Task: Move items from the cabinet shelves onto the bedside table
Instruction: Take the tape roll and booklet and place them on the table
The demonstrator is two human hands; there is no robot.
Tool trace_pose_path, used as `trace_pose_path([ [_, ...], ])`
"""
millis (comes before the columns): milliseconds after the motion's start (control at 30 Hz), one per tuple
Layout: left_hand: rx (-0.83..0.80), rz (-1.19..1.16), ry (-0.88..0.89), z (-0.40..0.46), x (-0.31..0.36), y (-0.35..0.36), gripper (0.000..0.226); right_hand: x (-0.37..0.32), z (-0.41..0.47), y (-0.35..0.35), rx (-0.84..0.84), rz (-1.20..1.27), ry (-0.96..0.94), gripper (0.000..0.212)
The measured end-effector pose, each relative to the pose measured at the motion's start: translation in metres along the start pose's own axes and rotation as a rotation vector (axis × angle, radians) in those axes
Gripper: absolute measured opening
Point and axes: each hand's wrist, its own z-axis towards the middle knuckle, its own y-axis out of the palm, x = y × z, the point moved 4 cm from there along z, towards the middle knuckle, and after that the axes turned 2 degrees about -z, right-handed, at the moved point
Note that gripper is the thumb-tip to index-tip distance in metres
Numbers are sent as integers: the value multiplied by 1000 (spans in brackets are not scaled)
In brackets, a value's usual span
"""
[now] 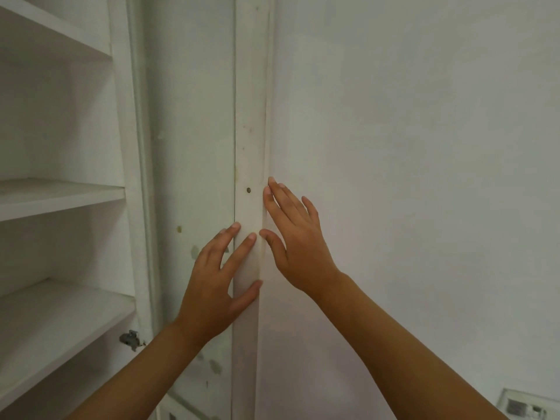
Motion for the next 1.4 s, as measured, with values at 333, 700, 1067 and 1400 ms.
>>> trace_pose_path([
  [333,-92,153,-67,18,-22,68,89,68,3,32,-101,-55,16,71],
  [700,-107,261,-82,19,-32,87,91,79,-12,49,-108,-78,-13,77],
  [1067,-185,115,-115,19,-33,53,81,59,-16,39,-149,-113,116,78],
  [1400,-180,158,-228,-32,-72,-51,77,-53,-16,43,-175,22,178,61],
])
